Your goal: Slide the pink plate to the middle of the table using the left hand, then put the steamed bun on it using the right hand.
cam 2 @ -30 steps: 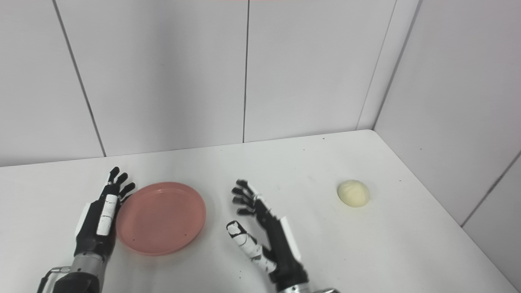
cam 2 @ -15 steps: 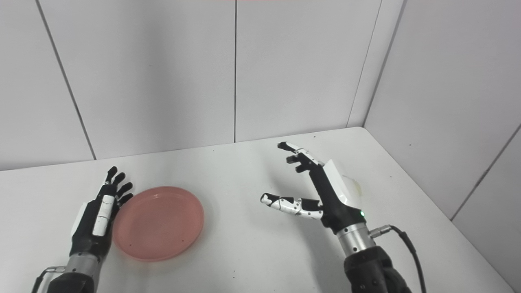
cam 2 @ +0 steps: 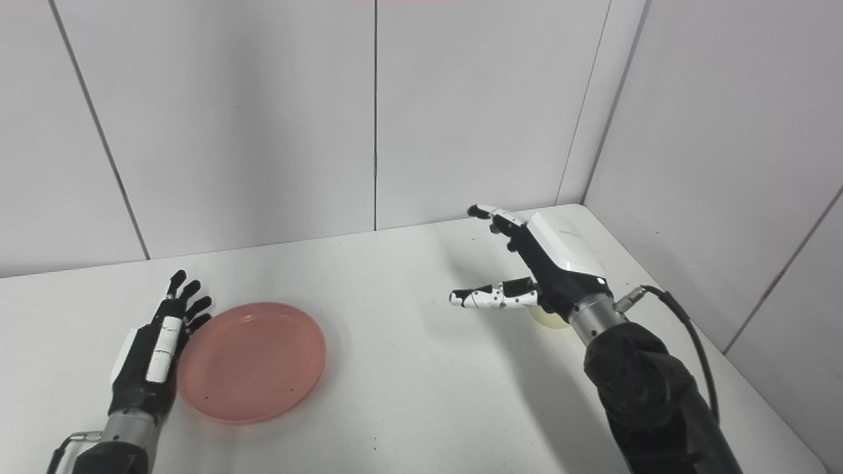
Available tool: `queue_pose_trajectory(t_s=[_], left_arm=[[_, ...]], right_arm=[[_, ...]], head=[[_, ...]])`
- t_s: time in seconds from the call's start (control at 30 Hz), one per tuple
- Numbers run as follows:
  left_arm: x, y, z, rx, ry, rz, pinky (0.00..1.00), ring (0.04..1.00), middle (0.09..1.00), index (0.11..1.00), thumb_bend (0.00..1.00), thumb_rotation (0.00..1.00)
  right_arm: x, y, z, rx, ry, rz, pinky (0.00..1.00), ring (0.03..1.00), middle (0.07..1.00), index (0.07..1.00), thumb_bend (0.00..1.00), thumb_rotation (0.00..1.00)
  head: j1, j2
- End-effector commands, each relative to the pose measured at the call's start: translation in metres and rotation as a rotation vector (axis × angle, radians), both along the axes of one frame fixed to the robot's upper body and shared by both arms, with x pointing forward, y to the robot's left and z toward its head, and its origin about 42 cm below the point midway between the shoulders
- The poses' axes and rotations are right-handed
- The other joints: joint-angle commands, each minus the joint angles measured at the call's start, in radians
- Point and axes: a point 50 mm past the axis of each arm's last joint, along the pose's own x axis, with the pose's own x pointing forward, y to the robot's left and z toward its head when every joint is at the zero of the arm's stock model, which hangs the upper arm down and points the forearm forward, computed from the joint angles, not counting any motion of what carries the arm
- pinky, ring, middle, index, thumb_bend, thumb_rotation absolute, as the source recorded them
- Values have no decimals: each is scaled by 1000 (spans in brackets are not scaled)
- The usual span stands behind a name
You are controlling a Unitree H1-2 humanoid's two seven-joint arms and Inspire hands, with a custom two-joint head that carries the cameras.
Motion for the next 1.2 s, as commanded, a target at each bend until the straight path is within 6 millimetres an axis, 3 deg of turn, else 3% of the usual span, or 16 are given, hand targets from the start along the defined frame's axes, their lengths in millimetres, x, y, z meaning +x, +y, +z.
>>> queue_pose_trajectory(t_s=[0.0,0.37,0.63,1.0,1.17], left_arm=[[-5,3,-8,4,-3,1,871,900,967,1000,857,935],[-5,2,-10,4,-5,-2,861,890,971,1000,849,922],[-7,2,-9,6,-4,-2,849,886,964,1000,852,902],[-7,1,-9,17,-8,-9,849,884,962,1000,851,907],[-7,1,-8,17,-9,-9,841,878,961,1000,847,913]], right_arm=[[6,-8,23,-45,-59,-32,676,821,865,834,944,380],[30,-32,7,-75,-6,-142,743,861,877,833,918,321],[43,-47,-11,7,28,-201,705,880,895,839,894,267],[53,-62,-35,-50,73,-241,669,821,854,821,903,301],[54,-65,-43,-30,66,-243,720,856,859,811,894,308]], head=[[1,2],[0,-5],[4,-2],[8,2],[14,2]])
